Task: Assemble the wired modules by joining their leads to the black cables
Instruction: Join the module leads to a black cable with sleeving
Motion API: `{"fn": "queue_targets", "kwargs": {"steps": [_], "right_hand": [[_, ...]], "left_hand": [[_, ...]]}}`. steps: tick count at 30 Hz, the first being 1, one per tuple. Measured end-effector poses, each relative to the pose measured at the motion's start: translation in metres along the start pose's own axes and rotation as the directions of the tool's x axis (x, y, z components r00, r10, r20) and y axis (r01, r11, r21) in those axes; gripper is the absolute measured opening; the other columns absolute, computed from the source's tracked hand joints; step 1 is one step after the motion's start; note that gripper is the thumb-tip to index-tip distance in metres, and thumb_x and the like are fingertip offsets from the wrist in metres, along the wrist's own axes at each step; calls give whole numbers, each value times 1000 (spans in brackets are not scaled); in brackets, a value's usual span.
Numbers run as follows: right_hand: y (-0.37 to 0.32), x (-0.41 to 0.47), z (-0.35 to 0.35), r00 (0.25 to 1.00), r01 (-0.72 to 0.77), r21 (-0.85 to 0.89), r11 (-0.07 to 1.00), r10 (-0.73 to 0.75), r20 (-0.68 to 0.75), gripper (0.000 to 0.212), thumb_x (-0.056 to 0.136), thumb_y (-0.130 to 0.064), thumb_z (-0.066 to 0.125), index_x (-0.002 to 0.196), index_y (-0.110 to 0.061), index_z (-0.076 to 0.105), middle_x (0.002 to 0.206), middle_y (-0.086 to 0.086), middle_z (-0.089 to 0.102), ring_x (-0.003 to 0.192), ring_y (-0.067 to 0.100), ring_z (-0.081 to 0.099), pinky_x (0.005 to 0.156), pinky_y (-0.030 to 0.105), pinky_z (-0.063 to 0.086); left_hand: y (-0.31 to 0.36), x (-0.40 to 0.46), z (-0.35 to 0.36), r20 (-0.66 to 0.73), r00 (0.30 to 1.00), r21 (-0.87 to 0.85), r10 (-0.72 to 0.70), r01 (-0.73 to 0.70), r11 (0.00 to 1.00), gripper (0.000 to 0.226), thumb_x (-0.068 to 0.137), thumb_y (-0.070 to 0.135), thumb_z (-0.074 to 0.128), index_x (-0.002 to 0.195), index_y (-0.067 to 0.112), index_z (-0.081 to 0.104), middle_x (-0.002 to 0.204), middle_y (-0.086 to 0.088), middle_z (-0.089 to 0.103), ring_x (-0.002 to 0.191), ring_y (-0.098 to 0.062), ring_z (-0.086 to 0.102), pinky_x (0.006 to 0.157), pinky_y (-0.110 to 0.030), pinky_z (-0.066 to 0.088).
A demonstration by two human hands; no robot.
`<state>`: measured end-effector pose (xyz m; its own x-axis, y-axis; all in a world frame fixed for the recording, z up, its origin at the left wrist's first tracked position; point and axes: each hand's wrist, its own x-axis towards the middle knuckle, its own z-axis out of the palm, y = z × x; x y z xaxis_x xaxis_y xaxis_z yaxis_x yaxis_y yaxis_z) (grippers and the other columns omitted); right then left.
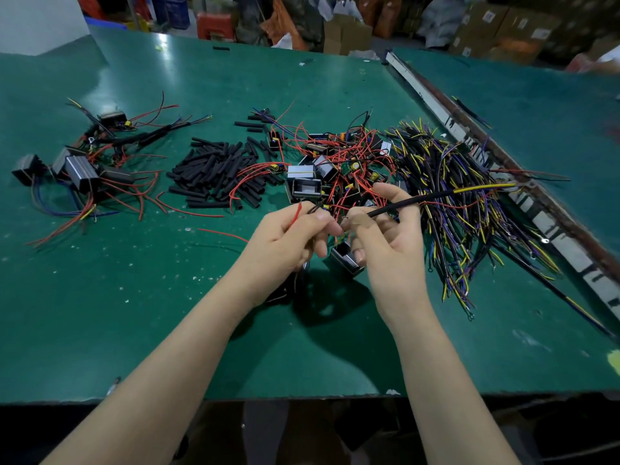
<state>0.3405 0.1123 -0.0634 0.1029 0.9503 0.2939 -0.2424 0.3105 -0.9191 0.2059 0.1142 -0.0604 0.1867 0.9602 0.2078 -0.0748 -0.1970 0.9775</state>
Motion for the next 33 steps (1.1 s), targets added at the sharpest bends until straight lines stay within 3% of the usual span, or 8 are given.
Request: {"fn": "queue_targets", "kwargs": {"steps": [5,12,18,24,33], "right_hand": [[-4,1,-1,999,-22,67,997,24,-28,29,88,-5,59,107,-23,48,65,-5,66,45,4,41,44,14,35],[-3,0,0,999,-41,72,997,42,-22,29,90,-4,60,109,-22,48,64,-8,65,46,1,45,44,14,36],[-5,0,1,997,-58,74,996,61,-41,29,91,-2,60,109,-22,49,67,-4,66,49,0,48,44,14,37],[-6,0,1,998,-51,110,993,53,-21,28,91,-3,60,110,-20,47,68,-2,68,48,2,47,45,14,36],[-3,-1,3,1000,-17,21,1000,18,-23,30,91,0,60,107,-21,46,69,-8,66,52,-1,51,46,14,38]], "left_hand": [[1,1,0,12,1000,-23,-5,6,1000,24,88,30,36,83,17,56,56,2,57,40,-9,38,38,-13,28],[-1,-1,0,-6,999,-14,48,-48,999,27,94,41,47,88,16,56,57,7,59,44,-5,46,42,-12,34],[0,-1,1,-45,995,-7,87,-87,996,20,86,34,53,83,15,60,55,8,57,47,-4,48,49,-12,39],[-2,1,1,-82,995,0,55,-55,998,16,96,15,51,82,15,60,55,8,57,47,-4,47,47,-13,38],[-6,2,3,-67,994,22,83,-81,996,7,89,26,55,87,22,61,56,8,55,42,-3,39,46,-17,36]]}}
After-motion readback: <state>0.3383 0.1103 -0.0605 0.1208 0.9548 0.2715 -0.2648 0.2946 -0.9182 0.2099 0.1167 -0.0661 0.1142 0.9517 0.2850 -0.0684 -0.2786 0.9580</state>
